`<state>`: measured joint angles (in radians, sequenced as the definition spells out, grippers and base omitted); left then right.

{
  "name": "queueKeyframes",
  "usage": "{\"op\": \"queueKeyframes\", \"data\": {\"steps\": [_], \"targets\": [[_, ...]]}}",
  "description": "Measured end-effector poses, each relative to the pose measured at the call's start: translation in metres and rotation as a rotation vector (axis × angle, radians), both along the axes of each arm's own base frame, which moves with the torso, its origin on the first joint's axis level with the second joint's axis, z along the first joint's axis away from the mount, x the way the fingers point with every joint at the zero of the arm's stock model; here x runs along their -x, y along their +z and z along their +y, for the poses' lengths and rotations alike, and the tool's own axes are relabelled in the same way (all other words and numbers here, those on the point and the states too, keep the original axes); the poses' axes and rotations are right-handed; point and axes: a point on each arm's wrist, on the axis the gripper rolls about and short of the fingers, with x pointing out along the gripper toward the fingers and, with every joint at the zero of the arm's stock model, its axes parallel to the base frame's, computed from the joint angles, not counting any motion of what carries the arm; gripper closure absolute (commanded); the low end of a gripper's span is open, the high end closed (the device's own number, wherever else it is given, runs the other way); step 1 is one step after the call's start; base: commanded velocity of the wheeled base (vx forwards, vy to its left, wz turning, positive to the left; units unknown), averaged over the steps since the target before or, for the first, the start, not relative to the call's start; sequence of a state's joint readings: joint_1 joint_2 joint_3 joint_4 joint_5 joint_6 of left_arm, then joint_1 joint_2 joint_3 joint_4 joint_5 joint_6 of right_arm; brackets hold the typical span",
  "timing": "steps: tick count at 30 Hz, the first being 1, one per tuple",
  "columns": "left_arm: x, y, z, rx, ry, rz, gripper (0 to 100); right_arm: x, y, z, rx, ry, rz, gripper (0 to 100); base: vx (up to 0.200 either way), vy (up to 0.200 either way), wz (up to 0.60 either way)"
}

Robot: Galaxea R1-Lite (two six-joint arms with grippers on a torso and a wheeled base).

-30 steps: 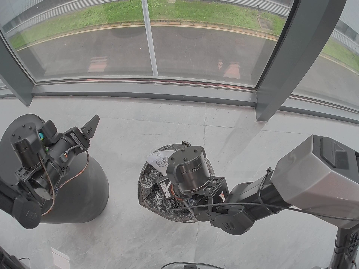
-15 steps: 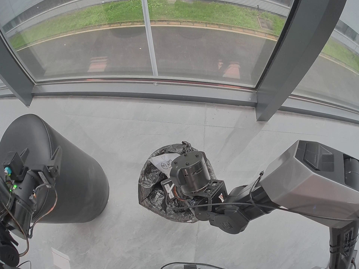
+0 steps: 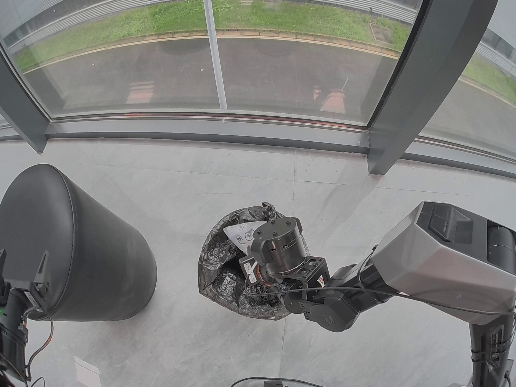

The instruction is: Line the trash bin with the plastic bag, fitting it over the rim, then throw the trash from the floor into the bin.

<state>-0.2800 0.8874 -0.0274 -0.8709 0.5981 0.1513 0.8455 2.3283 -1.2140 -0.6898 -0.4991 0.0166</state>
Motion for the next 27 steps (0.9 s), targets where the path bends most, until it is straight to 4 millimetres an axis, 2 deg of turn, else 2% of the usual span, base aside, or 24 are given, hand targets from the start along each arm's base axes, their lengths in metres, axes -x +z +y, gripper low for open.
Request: {"op": "queueKeyframes", "data": {"steps": [4, 8, 13, 21, 27], "targets": [[0.017, -0.003, 0.007, -0.012, 0.037, 0.036, 0, -0.001, 0.0, 0.001, -0.018, 0.003, -0.012, 0, 0.0, 0.0, 0.0], [0.036, -0.002, 0.014, -0.002, 0.09, 0.007, 0, -0.003, -0.001, 0.002, -0.047, 0.006, -0.041, 0, 0.0, 0.0, 0.0], [0.052, -0.003, 0.019, 0.015, 0.156, -0.033, 0, -0.001, -0.004, 0.004, -0.056, 0.015, -0.048, 0, 0.0, 0.0, 0.0], [0.069, -0.012, 0.023, 0.025, 0.305, -0.067, 0, 0.004, -0.011, 0.007, -0.051, 0.05, -0.02, 0, 0.0, 0.0, 0.0], [0.079, -0.027, 0.023, 0.059, 0.351, -0.095, 0, 0.004, -0.029, 0.008, -0.031, 0.093, 0.027, 0, 0.0, 0.0, 0.0]]}}
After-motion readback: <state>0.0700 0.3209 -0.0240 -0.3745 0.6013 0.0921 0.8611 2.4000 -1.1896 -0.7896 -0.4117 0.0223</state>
